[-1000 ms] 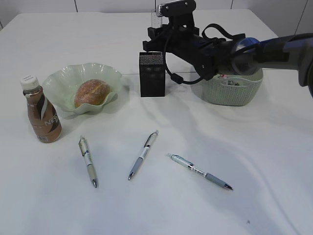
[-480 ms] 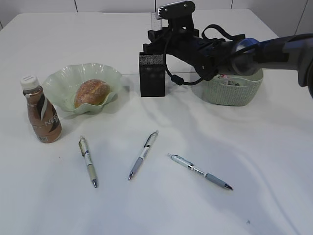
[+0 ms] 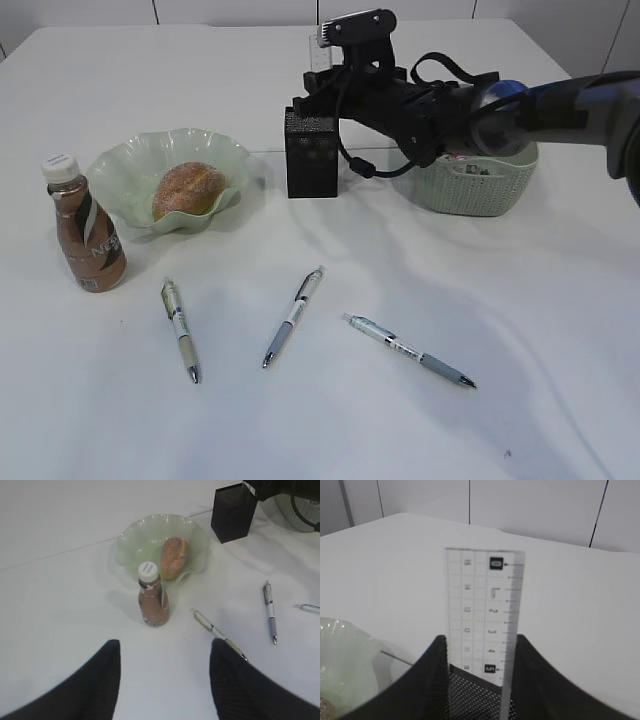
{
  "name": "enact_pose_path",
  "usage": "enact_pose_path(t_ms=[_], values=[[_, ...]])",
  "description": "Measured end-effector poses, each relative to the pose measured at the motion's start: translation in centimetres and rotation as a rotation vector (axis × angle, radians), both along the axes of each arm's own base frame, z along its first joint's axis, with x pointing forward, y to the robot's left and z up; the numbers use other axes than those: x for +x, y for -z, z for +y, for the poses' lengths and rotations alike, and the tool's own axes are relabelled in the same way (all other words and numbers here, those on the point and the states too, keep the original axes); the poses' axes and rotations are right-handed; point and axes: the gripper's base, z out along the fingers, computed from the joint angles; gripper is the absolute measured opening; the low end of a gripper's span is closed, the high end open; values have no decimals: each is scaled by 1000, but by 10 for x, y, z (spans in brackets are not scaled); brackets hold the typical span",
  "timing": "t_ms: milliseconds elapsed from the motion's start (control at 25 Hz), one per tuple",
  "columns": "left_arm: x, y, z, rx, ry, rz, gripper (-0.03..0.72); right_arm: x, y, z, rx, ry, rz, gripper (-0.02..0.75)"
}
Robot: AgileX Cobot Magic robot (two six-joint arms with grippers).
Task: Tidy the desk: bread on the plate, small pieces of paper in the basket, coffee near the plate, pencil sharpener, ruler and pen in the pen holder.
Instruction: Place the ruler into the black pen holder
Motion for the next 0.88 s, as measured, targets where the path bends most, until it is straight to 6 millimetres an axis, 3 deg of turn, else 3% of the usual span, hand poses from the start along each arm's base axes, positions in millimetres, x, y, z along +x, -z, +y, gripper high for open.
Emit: enact_pose_path(t_ms=[520,680,880], values=[[0,0,-2,-18,9,6,401,1,5,-2,27,42,126,417],[0,1,-2,-19,10,8,401,3,-1,-2,26,47,127,419],[0,1,-2,-19,10,7,401,9,-23,-5,-6,99,215,419]])
